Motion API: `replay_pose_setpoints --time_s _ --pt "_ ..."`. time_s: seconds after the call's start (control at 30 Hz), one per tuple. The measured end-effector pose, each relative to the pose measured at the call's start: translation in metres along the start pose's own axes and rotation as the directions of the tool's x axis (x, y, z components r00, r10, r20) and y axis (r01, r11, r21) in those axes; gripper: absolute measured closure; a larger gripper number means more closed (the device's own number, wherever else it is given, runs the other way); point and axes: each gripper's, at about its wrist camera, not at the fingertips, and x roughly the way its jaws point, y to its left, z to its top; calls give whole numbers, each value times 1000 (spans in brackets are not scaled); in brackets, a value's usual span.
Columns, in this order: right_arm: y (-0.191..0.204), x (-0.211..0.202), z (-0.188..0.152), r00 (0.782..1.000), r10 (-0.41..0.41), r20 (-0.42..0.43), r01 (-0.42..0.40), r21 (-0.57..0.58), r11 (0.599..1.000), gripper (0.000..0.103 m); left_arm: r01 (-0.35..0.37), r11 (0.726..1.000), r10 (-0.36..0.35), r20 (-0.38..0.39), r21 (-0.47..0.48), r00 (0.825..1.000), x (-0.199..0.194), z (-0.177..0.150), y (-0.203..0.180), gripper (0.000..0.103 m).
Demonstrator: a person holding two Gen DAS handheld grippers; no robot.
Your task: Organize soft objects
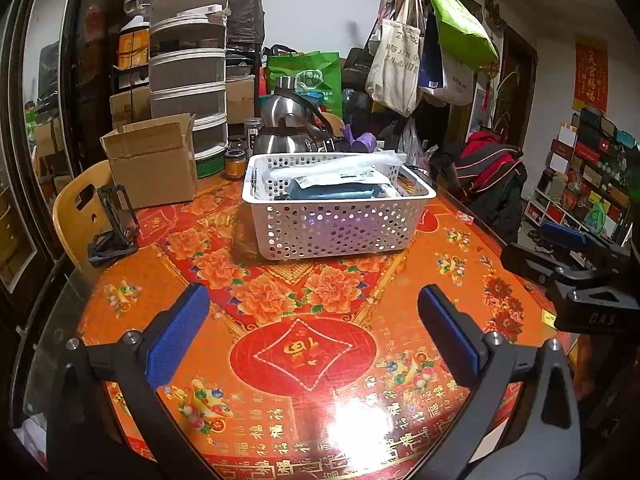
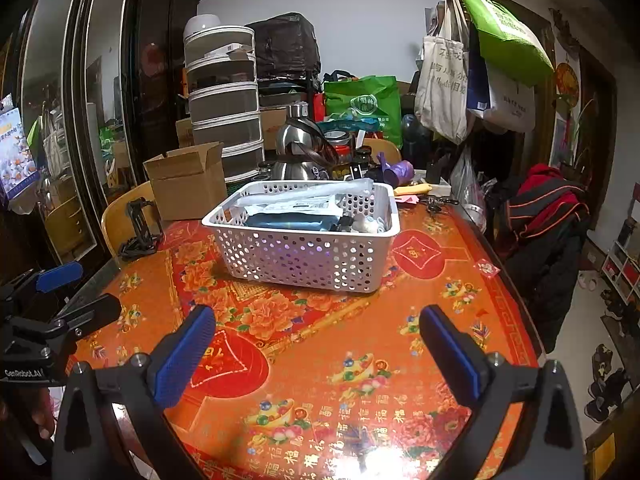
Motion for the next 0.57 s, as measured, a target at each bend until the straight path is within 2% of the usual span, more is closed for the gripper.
replay_pose_setpoints --time_s 0.57 --pt "-1 0 0 1000 1 -1 -1 1 1000 1 2 1000 -3 28 15 1000 -3 1 -3 0"
